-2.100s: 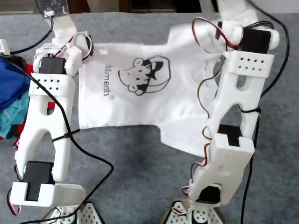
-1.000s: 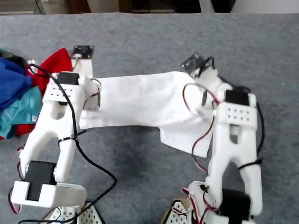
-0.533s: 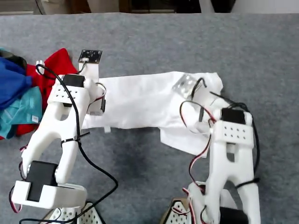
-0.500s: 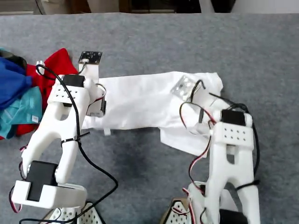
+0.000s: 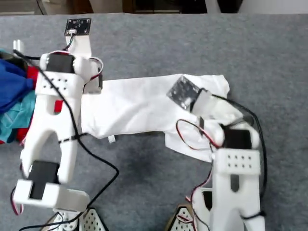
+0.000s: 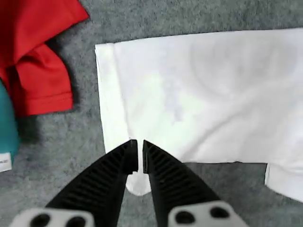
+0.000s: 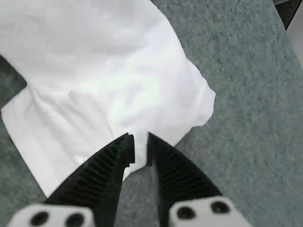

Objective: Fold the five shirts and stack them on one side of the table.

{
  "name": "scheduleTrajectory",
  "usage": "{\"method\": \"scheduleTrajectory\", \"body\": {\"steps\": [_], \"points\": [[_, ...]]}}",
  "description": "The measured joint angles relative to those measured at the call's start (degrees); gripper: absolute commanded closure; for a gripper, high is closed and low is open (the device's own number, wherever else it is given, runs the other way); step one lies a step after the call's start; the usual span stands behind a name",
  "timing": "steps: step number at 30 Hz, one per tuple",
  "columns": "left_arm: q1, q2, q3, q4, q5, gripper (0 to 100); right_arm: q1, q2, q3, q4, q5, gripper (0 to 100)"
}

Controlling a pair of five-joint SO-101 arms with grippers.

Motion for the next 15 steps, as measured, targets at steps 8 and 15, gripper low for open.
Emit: {"method": "scheduleTrajectory", "body": {"steps": [8,15], "points": [[0.0,23.8,-8.4,-2.0,3.1,98,-1.7,27.1,-15.1,-4.3,-10.0,99.6],[-0.5,43.4,-28.9,10.6,8.5,98,-3.3,46.2,-25.9,1.3,-11.3,99.6]]}}
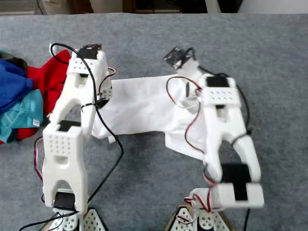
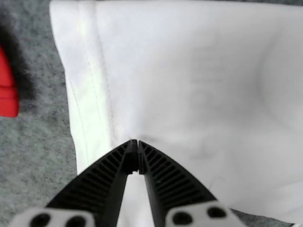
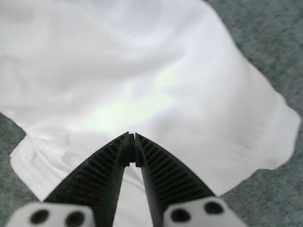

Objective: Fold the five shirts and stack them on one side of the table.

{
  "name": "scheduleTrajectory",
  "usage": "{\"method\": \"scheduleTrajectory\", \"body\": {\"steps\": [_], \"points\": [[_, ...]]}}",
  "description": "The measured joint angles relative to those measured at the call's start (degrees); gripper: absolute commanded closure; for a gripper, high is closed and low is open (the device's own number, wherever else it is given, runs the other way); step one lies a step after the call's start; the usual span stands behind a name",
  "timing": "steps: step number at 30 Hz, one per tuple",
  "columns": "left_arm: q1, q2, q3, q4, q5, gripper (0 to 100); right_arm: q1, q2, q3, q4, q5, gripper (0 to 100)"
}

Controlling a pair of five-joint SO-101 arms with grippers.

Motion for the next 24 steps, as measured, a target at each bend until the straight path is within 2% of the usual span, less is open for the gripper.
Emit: {"method": "scheduleTrajectory", "body": {"steps": [5,12,18,24], "points": [[-2.6,9.9,-14.7,4.2,3.9,98,-1.3,2.8,0.0,1.8,-0.6,99.7],[-6.0,17.0,-24.6,4.7,5.8,98,-1.6,1.3,8.5,1.8,0.1,99.7],[-6.4,19.2,-30.9,4.7,5.8,98,-1.6,-7.1,21.0,0.0,4.0,99.7],[-6.7,19.3,-36.6,4.7,5.7,98,-1.7,-22.9,30.0,0.4,6.6,99.7]]}}
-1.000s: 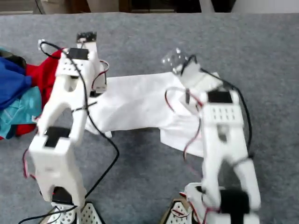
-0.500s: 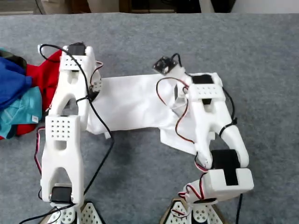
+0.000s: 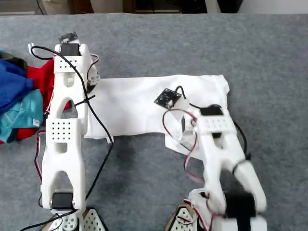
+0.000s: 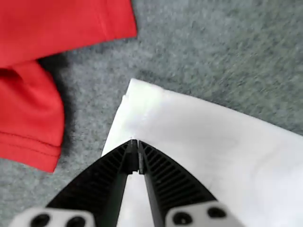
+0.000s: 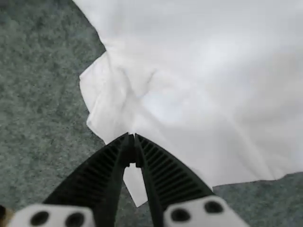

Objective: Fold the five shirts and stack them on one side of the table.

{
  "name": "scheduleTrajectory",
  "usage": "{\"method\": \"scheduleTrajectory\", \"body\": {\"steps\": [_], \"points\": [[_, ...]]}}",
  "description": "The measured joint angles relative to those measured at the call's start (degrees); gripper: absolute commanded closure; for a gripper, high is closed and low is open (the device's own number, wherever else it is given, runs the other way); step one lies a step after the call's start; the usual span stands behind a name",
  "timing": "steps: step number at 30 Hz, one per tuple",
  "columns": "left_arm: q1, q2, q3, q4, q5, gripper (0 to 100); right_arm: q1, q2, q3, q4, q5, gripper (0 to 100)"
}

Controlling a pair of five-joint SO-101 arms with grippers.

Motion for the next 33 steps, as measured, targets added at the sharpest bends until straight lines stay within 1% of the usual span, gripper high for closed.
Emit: {"method": "scheduleTrajectory", "body": {"steps": [4,7,10,16,20,24,30,33], "points": [[0.0,0.0,-1.7,0.0,0.0,98,0.0,-11.2,0.1,2.2,1.9,99.7],[0.0,0.0,-1.8,0.0,0.0,98,-0.1,-14.4,0.0,1.8,2.1,99.7],[0.0,0.0,-1.8,0.0,-0.2,98,0.0,-13.1,0.0,-1.1,2.1,99.7],[1.9,0.0,-1.8,0.1,-3.1,98,0.0,-1.2,0.0,-7.3,2.1,99.7],[2.6,0.0,-1.8,0.1,-3.3,98,0.1,3.4,0.0,-8.2,2.1,99.7],[2.6,0.0,-1.8,0.1,-3.3,98,-0.3,3.4,1.8,-8.2,2.1,99.7],[2.6,0.0,-1.8,0.1,-3.3,98,-6.2,-1.8,10.5,-8.2,4.1,99.7],[2.6,0.0,-1.8,0.1,-3.3,98,-8.4,-5.6,12.0,-8.2,4.2,99.7]]}}
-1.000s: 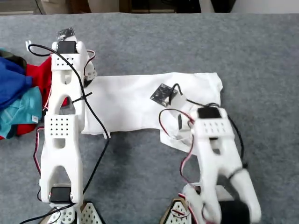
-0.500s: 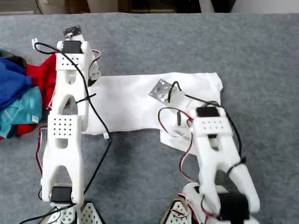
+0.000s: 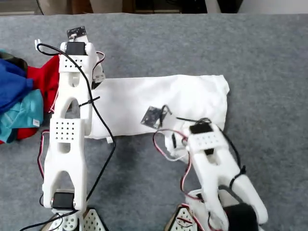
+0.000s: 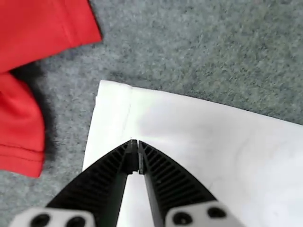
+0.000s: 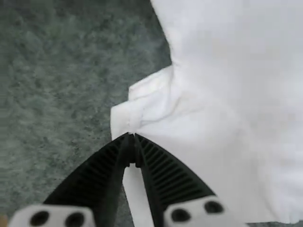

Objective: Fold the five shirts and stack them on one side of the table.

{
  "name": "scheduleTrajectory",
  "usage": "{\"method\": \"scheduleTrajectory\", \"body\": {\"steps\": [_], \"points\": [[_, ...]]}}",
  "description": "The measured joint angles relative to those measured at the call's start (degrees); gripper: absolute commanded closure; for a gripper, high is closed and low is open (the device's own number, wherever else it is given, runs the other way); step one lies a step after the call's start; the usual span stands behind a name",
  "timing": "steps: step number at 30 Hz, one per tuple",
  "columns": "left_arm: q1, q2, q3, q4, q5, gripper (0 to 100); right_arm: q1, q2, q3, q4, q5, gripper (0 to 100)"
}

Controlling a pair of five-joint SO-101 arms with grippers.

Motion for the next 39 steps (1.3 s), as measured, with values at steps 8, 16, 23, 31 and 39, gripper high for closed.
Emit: {"method": "scheduleTrajectory", "body": {"steps": [8,16,23,31,39], "points": [[-0.1,0.0,0.0,0.0,0.0,98,6.9,-6.9,-6.2,4.0,0.4,99.7],[-1.0,0.0,0.0,0.0,-4.7,98,9.4,-7.0,-7.6,9.5,9.9,99.7],[-2.0,-13.6,12.7,0.0,-6.7,98,9.5,-10.0,-2.2,9.8,15.6,90.5],[-3.9,-44.1,43.0,0.0,-7.6,98,9.5,-15.6,2.3,11.6,18.4,80.0],[-11.3,-58.9,62.9,0.0,-7.5,98,9.4,-10.5,4.7,6.9,18.8,79.9]]}}
